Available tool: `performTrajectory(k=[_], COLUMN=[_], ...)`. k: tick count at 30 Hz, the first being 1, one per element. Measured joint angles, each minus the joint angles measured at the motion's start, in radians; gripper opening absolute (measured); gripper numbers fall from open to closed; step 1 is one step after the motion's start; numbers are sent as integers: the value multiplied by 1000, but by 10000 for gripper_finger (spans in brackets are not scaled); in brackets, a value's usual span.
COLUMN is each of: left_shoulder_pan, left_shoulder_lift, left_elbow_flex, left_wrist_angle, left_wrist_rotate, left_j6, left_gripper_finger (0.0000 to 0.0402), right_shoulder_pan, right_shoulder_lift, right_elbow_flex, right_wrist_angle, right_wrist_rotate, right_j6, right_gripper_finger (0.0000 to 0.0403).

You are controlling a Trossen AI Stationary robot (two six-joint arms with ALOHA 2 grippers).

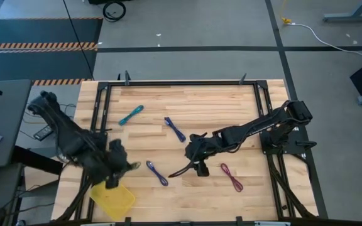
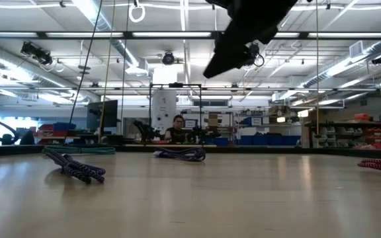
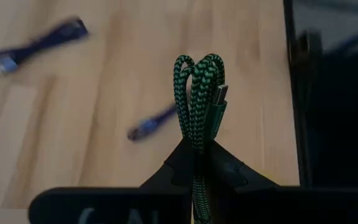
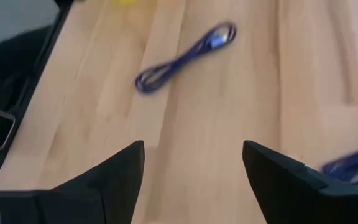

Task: Pick and place USB-C Cables
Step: Put the black charger cable into the yellow bin

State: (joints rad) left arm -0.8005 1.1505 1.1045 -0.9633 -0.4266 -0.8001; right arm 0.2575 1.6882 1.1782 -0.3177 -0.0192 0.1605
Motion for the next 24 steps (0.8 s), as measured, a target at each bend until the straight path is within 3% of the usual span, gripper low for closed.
performTrajectory(k=[7, 16, 24], left_shoulder_pan=[-47, -140, -232], left_shoulder_lift=[219, 393, 453], left_elbow_flex=[7, 182, 167], left_wrist_angle=[15, -63, -167], left_wrist_rotate=[200, 203, 259], left_j6=[-22, -16, 23], left_gripper_finger=[21, 21, 23], right_shoulder_pan=[26, 29, 30], right_shoulder_lift=[0, -1, -1], right_elbow_flex=[0, 0, 0], right_wrist_angle=[-48, -48, -73], right_wrist_rotate=[0, 3, 3], right_j6=[6, 31, 32], right_gripper_finger=[266, 265, 262])
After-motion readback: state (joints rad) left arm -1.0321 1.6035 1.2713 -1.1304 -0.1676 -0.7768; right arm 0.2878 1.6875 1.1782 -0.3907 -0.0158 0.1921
